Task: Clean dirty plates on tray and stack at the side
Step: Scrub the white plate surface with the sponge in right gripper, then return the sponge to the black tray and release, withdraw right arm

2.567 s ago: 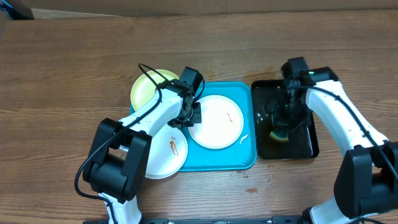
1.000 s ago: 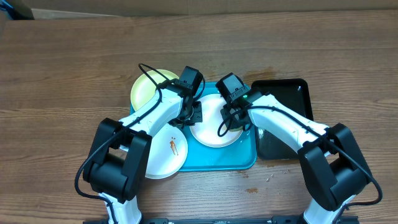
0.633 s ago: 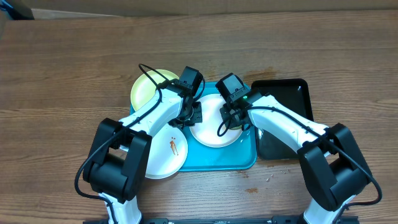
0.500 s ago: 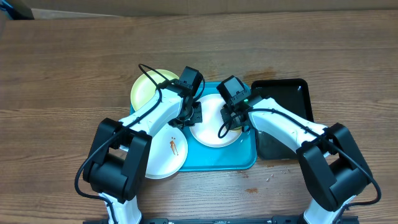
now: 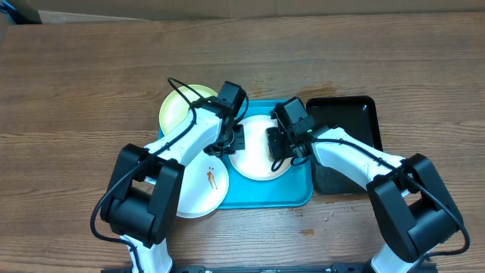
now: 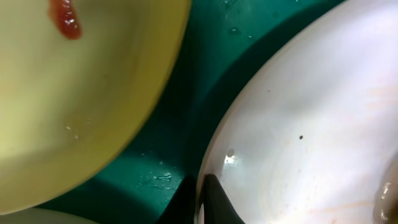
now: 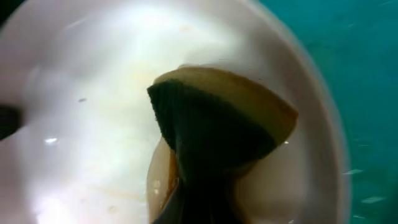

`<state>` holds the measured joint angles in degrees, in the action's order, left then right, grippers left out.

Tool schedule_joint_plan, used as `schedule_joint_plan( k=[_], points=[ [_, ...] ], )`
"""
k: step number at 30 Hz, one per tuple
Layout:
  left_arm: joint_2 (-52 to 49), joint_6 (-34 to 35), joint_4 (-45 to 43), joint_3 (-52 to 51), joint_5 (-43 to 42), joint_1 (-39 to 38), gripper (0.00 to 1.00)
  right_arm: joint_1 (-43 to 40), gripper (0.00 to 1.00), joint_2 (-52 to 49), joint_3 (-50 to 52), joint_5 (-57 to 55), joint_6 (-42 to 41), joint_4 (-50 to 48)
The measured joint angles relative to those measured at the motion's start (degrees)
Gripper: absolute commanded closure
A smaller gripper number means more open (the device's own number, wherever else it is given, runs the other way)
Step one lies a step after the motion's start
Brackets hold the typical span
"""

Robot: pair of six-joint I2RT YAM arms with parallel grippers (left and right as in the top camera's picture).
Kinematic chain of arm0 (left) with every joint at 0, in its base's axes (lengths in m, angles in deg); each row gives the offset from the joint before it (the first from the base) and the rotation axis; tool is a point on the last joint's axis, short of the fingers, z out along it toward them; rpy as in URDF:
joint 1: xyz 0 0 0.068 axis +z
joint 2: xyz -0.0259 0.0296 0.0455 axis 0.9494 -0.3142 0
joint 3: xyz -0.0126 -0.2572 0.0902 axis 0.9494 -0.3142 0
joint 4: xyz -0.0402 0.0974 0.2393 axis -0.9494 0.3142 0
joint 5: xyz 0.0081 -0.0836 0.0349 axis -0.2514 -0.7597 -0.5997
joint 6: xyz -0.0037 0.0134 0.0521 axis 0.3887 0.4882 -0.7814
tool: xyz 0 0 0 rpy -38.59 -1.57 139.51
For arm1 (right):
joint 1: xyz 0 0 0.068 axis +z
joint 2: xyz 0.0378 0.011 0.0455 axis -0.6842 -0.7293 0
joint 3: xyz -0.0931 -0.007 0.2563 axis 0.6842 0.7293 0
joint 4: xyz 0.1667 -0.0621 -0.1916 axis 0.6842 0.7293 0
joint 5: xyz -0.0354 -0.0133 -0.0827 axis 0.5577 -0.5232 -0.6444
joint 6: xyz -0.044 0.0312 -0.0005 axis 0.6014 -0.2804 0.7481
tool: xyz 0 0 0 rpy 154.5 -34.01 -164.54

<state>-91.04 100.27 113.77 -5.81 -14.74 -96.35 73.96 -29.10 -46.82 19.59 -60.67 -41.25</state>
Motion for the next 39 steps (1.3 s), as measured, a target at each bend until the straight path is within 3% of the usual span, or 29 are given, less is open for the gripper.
schedule_joint_plan(
  k=[8,16,20,26,31,39],
  points=[
    [0.0,0.0,0.0,0.0,0.0,0.0,0.96,-2.1,0.96,-1.2,-1.7,22.1,0.3,3.3],
    [0.0,0.0,0.0,0.0,0.0,0.0,0.96,-13.7,0.96,-0.4,-21.2,34.6,6.9,24.4],
    [0.0,0.0,0.0,0.0,0.0,0.0,0.96,-18.8,0.96,3.7,-26.2,30.2,10.1,35.4],
    [0.0,0.0,0.0,0.0,0.0,0.0,0.96,-24.9,0.96,6.8,-26.4,14.4,11.0,45.4],
    [0.0,0.0,0.2,0.1,0.0,0.0,0.96,-26.6,0.96,6.8,-20.1,3.7,8.3,41.2],
    [0.0,0.0,4.0,2.6,0.0,-0.1,0.96,-26.6,0.96,6.6,-4.7,-2.1,3.2,28.8]
  ],
)
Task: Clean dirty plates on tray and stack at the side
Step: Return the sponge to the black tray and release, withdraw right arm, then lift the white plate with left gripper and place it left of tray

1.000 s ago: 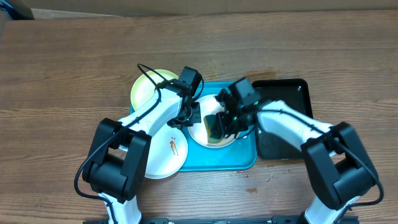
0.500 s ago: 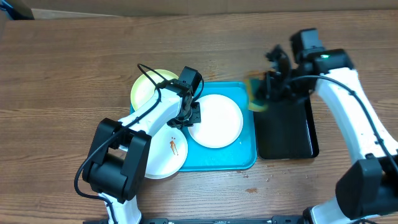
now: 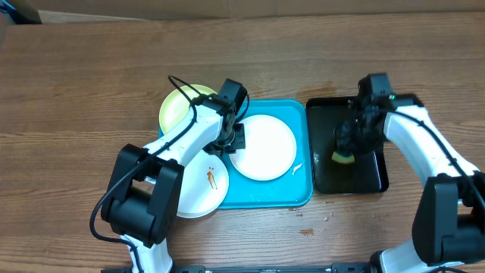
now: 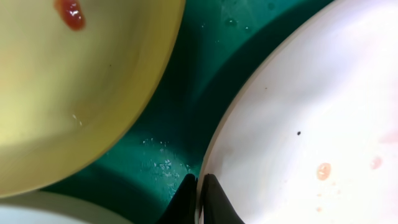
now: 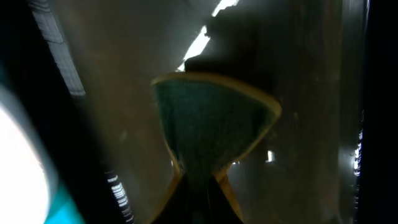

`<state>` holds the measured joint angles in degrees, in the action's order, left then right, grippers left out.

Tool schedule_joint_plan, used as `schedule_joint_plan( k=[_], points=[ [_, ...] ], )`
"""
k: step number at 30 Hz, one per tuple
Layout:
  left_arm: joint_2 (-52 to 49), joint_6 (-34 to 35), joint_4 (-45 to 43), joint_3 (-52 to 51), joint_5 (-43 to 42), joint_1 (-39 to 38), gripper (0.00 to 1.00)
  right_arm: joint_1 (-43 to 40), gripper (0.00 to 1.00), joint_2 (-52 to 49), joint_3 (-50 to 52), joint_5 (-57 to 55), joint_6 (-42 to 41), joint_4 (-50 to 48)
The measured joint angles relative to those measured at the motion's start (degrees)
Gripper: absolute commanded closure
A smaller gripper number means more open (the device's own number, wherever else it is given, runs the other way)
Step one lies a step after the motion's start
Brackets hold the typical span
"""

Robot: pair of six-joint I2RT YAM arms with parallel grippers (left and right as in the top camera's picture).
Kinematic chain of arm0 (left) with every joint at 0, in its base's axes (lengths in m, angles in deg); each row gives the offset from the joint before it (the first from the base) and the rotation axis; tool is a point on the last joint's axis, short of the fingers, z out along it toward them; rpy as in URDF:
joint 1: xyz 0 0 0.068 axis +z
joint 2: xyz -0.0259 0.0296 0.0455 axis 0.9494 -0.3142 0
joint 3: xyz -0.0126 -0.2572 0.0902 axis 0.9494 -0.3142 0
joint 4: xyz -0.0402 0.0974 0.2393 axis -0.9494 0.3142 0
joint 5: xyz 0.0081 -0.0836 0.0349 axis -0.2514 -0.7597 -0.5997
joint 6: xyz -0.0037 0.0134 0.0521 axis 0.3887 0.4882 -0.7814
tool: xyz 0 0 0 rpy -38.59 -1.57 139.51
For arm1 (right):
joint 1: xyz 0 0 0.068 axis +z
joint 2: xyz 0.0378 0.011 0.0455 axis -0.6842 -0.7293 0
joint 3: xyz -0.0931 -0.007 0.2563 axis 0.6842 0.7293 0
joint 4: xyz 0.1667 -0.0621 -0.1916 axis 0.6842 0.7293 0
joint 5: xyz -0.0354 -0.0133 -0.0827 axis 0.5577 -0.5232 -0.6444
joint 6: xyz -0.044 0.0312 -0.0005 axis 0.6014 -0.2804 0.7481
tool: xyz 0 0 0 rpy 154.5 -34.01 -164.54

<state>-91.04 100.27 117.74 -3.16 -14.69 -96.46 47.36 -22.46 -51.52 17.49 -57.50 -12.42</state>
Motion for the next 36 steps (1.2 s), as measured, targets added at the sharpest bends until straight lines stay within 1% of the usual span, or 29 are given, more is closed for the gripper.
schedule_joint_plan(
  k=[2,3,4,6,7,10,13,17,19,21,23,24,25,26,27,28,33,36],
  points=[
    [0.0,0.0,1.2,1.4,0.2,0.0,0.96,0.0,0.91,0.0,3.0,-0.7,-1.4,-2.7],
    [0.0,0.0,2.1,2.2,0.5,0.0,0.96,0.0,0.86,0.0,4.0,-1.0,-1.8,-3.7],
    [0.0,0.0,3.1,3.2,1.0,0.0,0.96,0.0,0.72,0.0,4.9,-1.3,-2.5,-4.6],
    [0.0,0.0,4.6,5.0,1.9,0.0,0.96,0.0,0.45,0.0,5.8,-1.5,-3.1,-5.3],
    [0.0,0.0,5.4,6.0,2.5,0.0,0.96,0.0,0.39,0.0,6.0,-1.5,-3.3,-5.2],
    [0.0,0.0,6.9,8.6,3.6,0.0,0.96,0.0,0.35,0.0,6.0,-1.7,-3.6,-4.0],
    [0.0,0.0,8.2,10.2,4.4,0.0,0.96,-0.3,0.30,0.0,4.2,-1.6,-3.8,1.7],
    [0.0,-0.1,9.9,11.9,4.7,0.0,0.96,-2.1,0.26,0.0,-3.1,-1.3,-3.8,7.3],
    [0.0,-0.1,10.1,12.9,4.9,0.0,0.96,-3.2,0.16,0.2,-7.1,-1.2,-4.0,8.8],
    [0.0,-0.1,10.7,14.2,5.1,0.0,0.96,-4.6,0.14,0.7,-10.4,-0.9,-4.1,9.7],
    [0.0,-0.1,11.9,15.9,5.1,0.0,0.96,-6.1,0.20,1.2,-12.2,-0.4,-3.8,9.9],
    [0.0,-0.1,12.6,17.0,5.1,0.0,0.96,-7.3,0.28,1.4,-12.7,0.0,-3.8,9.6],
    [0.0,-0.1,12.9,17.8,5.1,0.0,0.96,-8.2,0.44,1.5,-12.7,0.2,-3.7,9.2],
    [0.0,-0.1,13.4,18.9,5.1,0.0,0.96,-9.5,0.66,1.5,-12.7,0.4,-3.5,8.9],
    [0.0,-0.1,13.7,19.6,5.1,0.0,0.96,-10.6,0.86,1.5,-12.7,0.6,-3.9,8.8],
    [0.0,-0.1,13.9,20.4,5.1,0.0,0.96,-12.0,0.96,1.5,-12.7,0.6,-4.1,8.7],
    [0.0,-0.1,13.2,22.7,4.8,0.0,0.96,-17.0,0.96,1.5,-12.7,0.6,-4.5,8.4],
    [0.0,-0.2,11.7,22.7,4.0,-0.2,0.96,-18.7,0.96,1.5,-11.9,0.4,-4.7,6.7]
  ],
)
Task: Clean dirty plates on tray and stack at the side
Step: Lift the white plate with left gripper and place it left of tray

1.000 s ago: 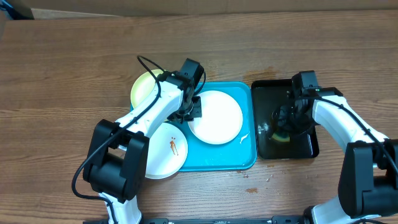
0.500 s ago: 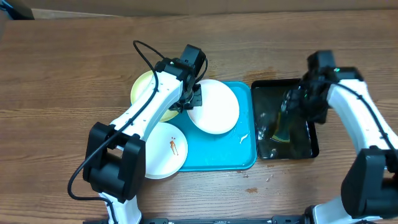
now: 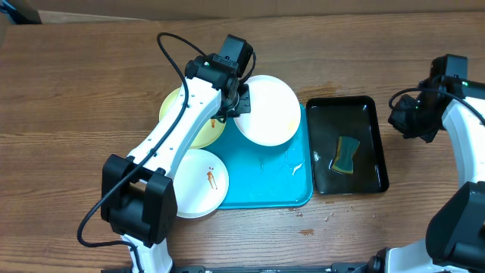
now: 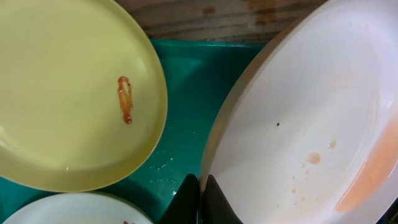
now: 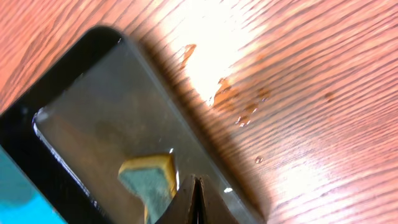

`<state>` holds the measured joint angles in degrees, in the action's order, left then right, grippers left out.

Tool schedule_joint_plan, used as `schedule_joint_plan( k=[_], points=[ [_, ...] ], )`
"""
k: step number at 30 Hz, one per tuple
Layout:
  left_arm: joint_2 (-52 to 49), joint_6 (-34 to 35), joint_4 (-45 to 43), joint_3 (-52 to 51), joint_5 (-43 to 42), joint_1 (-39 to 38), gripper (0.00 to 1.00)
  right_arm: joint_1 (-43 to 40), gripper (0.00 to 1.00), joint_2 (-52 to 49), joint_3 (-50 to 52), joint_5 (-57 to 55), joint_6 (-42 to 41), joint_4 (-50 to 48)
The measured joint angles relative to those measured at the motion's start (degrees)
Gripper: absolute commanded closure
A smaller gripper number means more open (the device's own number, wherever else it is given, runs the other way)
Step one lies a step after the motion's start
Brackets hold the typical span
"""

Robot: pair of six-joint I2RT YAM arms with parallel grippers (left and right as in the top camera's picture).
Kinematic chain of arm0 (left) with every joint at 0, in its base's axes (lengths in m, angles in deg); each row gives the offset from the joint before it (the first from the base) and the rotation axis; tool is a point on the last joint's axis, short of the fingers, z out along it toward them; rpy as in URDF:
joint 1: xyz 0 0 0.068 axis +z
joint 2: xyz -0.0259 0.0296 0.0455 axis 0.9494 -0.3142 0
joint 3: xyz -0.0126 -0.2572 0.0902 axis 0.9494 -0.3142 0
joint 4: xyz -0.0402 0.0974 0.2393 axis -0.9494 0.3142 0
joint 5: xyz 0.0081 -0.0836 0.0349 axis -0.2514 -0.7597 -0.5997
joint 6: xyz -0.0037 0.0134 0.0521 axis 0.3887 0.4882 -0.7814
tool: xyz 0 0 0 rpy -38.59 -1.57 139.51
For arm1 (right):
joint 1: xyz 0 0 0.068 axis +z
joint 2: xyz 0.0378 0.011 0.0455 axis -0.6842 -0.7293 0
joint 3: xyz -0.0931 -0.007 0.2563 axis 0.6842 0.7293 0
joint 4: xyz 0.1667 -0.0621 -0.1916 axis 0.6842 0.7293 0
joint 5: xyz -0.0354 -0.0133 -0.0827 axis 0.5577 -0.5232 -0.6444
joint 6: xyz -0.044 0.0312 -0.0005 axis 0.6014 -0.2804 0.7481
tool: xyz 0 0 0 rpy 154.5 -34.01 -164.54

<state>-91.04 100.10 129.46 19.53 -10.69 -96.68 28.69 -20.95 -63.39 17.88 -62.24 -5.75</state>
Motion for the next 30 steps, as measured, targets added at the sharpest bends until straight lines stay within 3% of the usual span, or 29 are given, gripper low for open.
schedule_joint_plan(
  k=[13,30],
  points=[
    [0.0,-0.1,-9.9,0.2,1.8,-8.7,0.96,-2.4,0.96,-0.4,9.6,0.2,-3.0,-5.0],
    [0.0,-8.2,-26.2,0.2,15.5,-15.6,0.96,-10.5,0.86,-0.6,2.6,5.9,-3.6,-8.5]
  ],
)
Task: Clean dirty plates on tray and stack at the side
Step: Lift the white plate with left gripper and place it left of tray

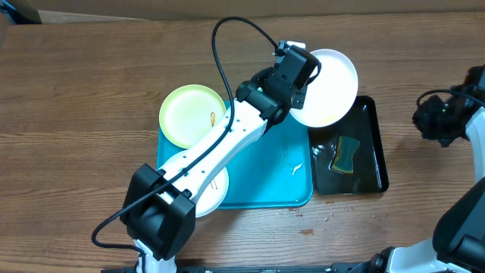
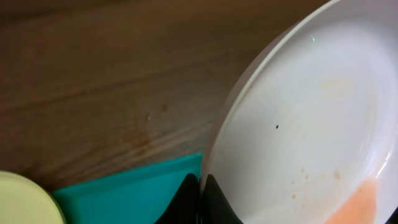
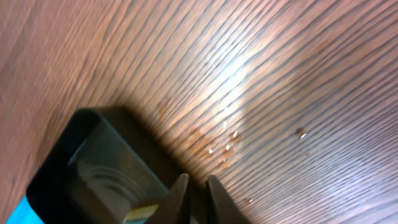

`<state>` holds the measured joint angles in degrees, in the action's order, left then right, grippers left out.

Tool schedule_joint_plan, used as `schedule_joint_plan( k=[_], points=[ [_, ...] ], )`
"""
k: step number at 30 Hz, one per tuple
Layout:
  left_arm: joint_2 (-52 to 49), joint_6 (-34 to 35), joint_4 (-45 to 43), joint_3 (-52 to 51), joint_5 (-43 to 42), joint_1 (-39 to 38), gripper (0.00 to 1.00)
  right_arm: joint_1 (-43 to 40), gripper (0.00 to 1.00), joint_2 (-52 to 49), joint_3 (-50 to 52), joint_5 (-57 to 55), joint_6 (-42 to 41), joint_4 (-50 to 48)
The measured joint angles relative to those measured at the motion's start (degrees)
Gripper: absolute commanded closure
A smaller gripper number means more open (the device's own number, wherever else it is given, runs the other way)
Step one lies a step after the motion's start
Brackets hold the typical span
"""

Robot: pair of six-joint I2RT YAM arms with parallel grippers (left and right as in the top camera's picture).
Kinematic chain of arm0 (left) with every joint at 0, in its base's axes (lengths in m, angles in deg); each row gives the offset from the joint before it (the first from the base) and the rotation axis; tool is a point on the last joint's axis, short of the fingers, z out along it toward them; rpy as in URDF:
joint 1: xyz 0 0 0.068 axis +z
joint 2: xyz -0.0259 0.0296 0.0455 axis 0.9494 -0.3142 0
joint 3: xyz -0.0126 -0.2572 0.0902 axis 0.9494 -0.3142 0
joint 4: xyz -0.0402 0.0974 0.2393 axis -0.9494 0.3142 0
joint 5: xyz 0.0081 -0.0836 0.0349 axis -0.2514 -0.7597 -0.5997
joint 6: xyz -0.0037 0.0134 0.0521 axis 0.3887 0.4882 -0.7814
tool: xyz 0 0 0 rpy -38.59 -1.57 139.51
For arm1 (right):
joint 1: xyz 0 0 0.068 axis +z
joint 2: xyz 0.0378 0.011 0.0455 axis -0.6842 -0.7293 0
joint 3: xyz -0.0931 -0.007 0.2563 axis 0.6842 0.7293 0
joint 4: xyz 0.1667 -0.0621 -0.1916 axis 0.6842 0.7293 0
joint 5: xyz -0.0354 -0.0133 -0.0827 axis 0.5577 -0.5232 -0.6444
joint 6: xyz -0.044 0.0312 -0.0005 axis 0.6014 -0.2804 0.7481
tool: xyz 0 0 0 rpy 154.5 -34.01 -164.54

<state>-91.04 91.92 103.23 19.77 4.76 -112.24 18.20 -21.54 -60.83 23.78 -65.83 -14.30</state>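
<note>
My left gripper [image 1: 293,85] is shut on the rim of a white plate [image 1: 327,76], holding it tilted above the wood table behind the black tray. In the left wrist view the fingertips [image 2: 200,188] pinch the plate's edge [image 2: 298,124]; faint orange specks and a smear remain on it. A yellow-green plate [image 1: 188,114] with a red streak lies at the blue tray's [image 1: 273,189] back left. A second white plate [image 1: 214,193] with a stain lies at its front left, partly under my left arm. My right gripper [image 1: 433,121] hangs at the far right, slightly open and holding nothing.
The black tray [image 1: 371,178] stands right of the blue tray with the yellow-green sponge [image 1: 347,154] lying in it. The right wrist view shows that tray's corner [image 3: 93,162] and wet spots on the wood [image 3: 224,146]. A cable loops above my left arm.
My left gripper has moved right and back with the white plate, from over the blue tray's back edge to behind the black tray. My right gripper has shifted right and its jaws have parted a little.
First my right gripper held the sponge on the white plate in the blue tray while the left pinched the plate's rim. Then the sponge was in the black tray, then left there with the right gripper off to the right. The left gripper lifted the plate and now holds it back right.
</note>
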Motion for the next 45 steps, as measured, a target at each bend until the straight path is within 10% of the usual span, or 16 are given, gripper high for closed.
schedule_joint_plan(
  k=[2,5,30,45],
  points=[
    [0.0,-2.2,-1.7,0.0,2.5,-0.9,0.96,-0.9,0.66,0.0,0.0,0.0,-0.2,-0.3],
    [0.0,-5.8,-4.7,0.0,6.8,-2.6,0.96,-1.7,0.00,0.0,0.0,0.2,0.0,-0.6],
    [-1.5,-37.0,-22.3,0.0,35.9,-12.8,0.96,-1.7,0.00,0.0,0.0,0.4,0.0,-0.1],
    [-1.5,-31.9,-18.3,0.2,33.6,-13.9,0.96,-1.7,0.00,0.0,0.0,0.4,0.0,-0.2]
  ],
)
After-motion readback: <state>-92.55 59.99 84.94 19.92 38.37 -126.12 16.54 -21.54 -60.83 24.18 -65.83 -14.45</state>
